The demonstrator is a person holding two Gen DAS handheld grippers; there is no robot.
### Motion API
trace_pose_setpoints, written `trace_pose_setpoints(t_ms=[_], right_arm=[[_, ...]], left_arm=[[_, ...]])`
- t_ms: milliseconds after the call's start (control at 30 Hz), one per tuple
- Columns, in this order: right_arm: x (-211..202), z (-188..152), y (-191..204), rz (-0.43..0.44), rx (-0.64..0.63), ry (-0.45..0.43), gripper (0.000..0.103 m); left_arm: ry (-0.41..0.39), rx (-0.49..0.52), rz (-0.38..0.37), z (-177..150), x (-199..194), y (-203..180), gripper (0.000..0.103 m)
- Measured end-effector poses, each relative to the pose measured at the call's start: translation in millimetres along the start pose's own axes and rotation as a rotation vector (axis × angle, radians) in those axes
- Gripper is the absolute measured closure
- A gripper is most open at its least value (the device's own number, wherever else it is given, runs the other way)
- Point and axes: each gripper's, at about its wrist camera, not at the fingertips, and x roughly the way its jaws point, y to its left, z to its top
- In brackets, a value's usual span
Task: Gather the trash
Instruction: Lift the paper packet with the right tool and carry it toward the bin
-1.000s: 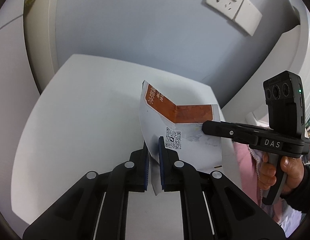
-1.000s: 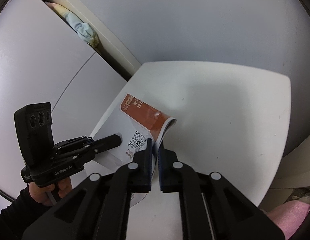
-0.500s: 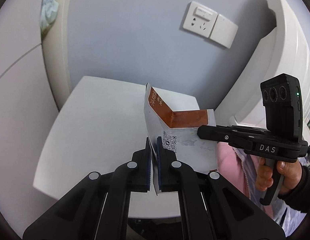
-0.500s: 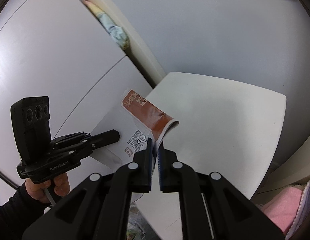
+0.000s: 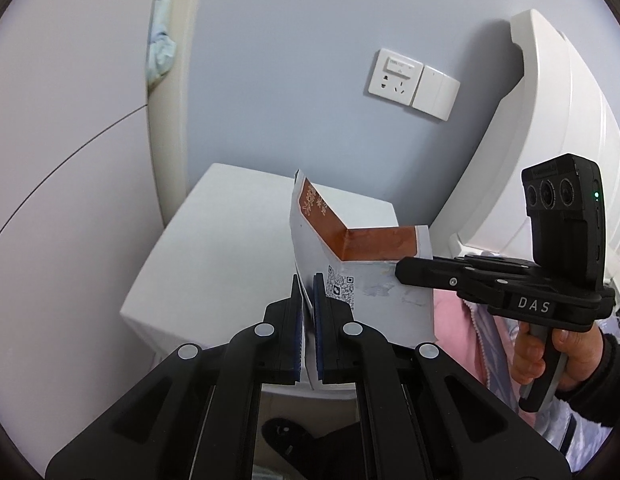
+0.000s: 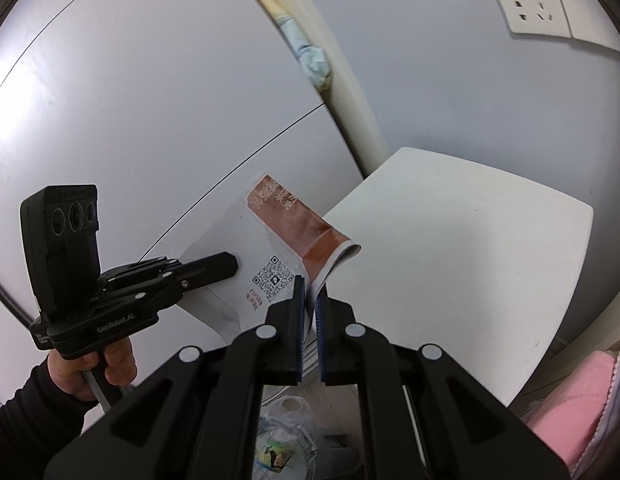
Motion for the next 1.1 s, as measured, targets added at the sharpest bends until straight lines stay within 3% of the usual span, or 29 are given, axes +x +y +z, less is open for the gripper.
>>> trace_pose_setpoints(t_ms=[333, 367, 1100], right_arm=[[23.6, -27.1, 43.9, 0.025, -0.024, 0.063, 0.096], [27.1, -30.4, 48.1, -0.005, 0.060, 0.047, 0.096], [142.5, -126.4, 141.2, 0.106, -0.042, 0.338, 0.096]], left_arm=[[0.004, -0.063, 0.082, -50.2, -46.1, 24.4, 0.099], [0.007, -0.068, 0.089, -54.5, -49.1, 27.7, 0.099], [0.108, -0.326, 0.258, -214.2, -104.7, 104.9, 0.099]])
